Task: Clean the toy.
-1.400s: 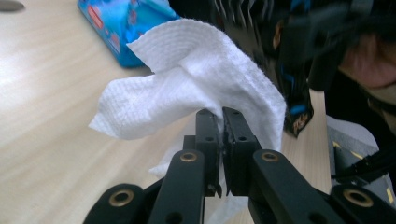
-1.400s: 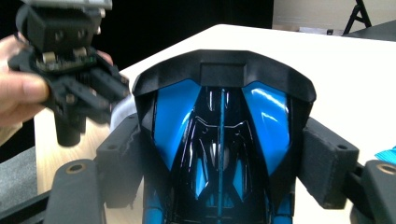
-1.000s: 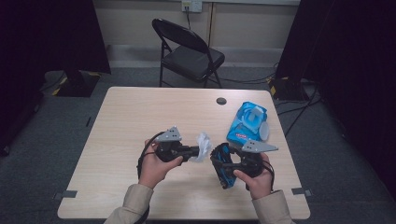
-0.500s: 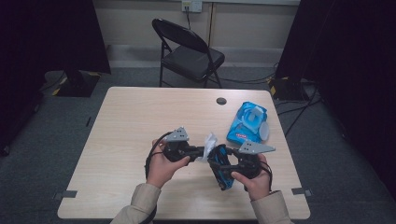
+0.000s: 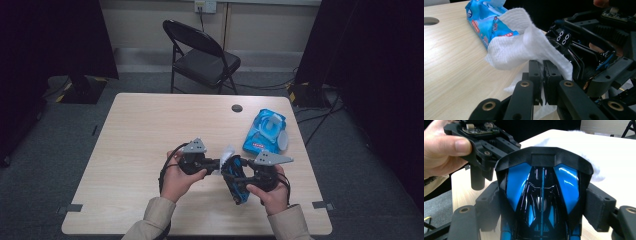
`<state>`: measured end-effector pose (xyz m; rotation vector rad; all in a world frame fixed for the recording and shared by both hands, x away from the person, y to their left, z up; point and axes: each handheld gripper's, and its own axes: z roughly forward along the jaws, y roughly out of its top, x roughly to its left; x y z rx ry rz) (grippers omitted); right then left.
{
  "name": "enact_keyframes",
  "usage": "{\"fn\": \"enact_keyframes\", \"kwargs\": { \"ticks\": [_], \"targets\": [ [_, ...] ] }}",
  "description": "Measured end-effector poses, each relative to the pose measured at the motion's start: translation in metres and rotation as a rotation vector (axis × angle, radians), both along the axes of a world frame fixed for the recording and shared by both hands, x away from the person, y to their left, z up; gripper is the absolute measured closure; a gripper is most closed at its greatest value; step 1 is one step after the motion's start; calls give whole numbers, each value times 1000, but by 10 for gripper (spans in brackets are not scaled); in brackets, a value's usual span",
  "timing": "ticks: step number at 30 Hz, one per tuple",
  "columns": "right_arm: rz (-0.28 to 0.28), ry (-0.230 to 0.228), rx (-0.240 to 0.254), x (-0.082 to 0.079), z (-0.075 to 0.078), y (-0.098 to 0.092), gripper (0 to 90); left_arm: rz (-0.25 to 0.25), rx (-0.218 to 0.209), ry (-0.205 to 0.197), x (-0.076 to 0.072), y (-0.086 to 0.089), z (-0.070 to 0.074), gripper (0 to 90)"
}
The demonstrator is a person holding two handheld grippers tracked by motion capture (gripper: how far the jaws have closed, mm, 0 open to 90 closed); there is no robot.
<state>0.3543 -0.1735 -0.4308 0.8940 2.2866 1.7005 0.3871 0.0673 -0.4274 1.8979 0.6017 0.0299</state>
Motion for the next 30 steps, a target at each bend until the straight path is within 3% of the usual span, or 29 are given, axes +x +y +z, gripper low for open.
{"fn": "enact_keyframes", "kwargs": {
  "ticks": [30],
  "targets": [
    [-16, 14, 35, 3, 2, -4, 257, -72, 29, 32, -17, -27, -36, 861]
  ]
}}
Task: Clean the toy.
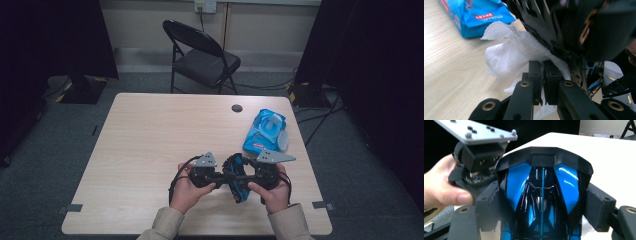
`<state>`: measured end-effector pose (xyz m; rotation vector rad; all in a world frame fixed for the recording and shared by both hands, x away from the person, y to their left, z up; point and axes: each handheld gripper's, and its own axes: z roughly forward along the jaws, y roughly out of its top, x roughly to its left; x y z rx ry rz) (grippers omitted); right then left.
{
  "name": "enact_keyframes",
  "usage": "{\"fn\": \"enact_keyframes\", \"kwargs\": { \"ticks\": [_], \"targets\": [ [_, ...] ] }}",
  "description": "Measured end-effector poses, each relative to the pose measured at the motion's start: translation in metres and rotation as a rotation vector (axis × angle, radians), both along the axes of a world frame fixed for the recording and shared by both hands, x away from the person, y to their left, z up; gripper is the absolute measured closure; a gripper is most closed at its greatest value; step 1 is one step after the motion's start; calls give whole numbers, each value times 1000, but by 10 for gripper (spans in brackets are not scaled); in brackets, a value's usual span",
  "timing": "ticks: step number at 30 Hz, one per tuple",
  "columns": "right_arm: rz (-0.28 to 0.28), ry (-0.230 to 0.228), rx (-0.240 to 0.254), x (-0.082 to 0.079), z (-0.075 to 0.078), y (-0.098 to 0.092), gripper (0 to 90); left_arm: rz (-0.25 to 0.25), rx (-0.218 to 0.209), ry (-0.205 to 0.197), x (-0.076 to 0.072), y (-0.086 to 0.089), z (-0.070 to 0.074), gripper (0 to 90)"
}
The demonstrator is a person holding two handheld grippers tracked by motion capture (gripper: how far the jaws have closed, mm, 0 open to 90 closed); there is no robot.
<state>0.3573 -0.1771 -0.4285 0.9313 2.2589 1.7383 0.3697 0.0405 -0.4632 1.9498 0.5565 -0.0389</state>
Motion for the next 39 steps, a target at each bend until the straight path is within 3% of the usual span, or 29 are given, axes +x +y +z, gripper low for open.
{"fn": "enact_keyframes", "kwargs": {
  "ticks": [25, 39],
  "targets": [
    [-43, 25, 25, 11, 4, 0, 257, -30, -14, 26, -12, -4, -18, 860],
    [-82, 26, 38, 21, 9, -6, 258, -85, 45, 43, -20, -3, -26, 848]
  ]
}}
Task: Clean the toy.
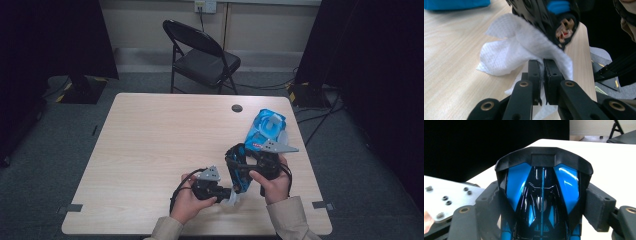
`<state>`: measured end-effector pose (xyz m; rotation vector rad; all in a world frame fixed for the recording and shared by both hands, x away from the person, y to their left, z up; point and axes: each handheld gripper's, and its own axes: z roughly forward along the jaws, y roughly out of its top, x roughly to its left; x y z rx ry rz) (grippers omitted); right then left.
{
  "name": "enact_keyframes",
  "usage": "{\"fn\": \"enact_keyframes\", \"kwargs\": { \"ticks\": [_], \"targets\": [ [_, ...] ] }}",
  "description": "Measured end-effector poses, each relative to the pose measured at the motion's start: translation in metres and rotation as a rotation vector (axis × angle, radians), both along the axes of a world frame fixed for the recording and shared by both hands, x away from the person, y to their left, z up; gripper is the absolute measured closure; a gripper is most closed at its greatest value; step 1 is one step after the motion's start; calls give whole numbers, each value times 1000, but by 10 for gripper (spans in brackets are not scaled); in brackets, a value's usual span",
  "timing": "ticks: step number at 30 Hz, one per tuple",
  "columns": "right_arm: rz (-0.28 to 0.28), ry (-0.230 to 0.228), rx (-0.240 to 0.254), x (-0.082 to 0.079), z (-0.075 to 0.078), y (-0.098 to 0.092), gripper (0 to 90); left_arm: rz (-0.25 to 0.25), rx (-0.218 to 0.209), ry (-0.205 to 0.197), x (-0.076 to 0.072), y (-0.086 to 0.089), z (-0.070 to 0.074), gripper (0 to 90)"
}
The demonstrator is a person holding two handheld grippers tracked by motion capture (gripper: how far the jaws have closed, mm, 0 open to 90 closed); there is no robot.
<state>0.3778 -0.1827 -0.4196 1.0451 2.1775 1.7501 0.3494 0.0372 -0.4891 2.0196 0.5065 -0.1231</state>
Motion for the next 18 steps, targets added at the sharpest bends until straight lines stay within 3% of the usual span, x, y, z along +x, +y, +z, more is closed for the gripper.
{"fn": "enact_keyframes", "kwargs": {
  "ticks": [8, 18],
  "targets": [
    [-30, 2, -1, 3, -1, -13, 258, 21, 22, -2, -1, 17, -1, 847],
    [-67, 16, -31, 4, -8, -29, 258, 77, 20, -27, 3, 43, 9, 846]
  ]
}}
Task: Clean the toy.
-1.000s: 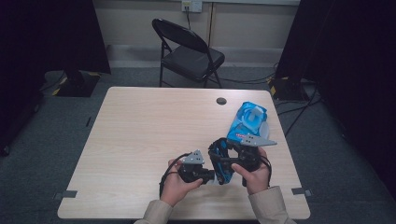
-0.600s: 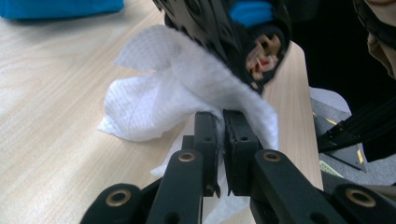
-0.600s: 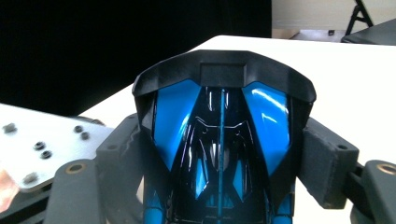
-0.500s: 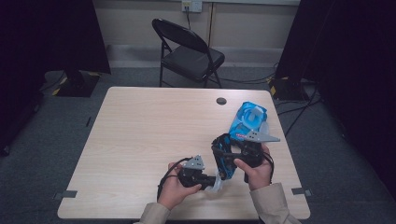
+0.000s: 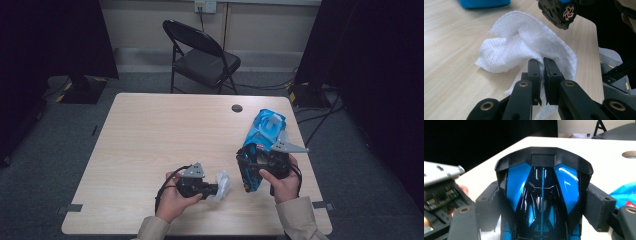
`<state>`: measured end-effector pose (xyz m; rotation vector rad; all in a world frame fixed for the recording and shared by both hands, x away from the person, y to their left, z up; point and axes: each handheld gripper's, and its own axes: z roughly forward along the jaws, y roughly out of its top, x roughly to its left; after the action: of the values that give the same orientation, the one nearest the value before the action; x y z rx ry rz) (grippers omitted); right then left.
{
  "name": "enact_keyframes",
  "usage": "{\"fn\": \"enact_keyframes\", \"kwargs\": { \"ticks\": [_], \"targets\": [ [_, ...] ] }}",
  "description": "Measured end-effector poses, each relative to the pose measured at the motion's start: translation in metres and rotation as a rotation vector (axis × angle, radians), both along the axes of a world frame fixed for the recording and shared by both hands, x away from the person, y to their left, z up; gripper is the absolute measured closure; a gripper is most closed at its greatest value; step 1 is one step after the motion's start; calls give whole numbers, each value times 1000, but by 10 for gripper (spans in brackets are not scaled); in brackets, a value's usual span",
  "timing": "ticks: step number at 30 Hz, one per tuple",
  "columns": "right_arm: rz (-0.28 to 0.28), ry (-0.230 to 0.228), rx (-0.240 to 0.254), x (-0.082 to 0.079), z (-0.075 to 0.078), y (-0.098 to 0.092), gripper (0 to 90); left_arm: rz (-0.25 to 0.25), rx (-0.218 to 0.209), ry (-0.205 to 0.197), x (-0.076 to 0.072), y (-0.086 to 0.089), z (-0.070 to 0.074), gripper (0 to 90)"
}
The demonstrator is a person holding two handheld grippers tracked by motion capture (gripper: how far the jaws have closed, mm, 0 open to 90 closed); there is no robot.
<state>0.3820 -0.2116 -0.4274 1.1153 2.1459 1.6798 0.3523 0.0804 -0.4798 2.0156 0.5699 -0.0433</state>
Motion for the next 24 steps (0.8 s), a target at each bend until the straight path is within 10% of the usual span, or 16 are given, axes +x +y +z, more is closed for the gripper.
{"fn": "enact_keyframes", "kwargs": {
  "ticks": [24],
  "targets": [
    [-25, 54, -127, 9, -28, -9, 257, 134, 34, -32, 12, 58, -1, 840]
  ]
}}
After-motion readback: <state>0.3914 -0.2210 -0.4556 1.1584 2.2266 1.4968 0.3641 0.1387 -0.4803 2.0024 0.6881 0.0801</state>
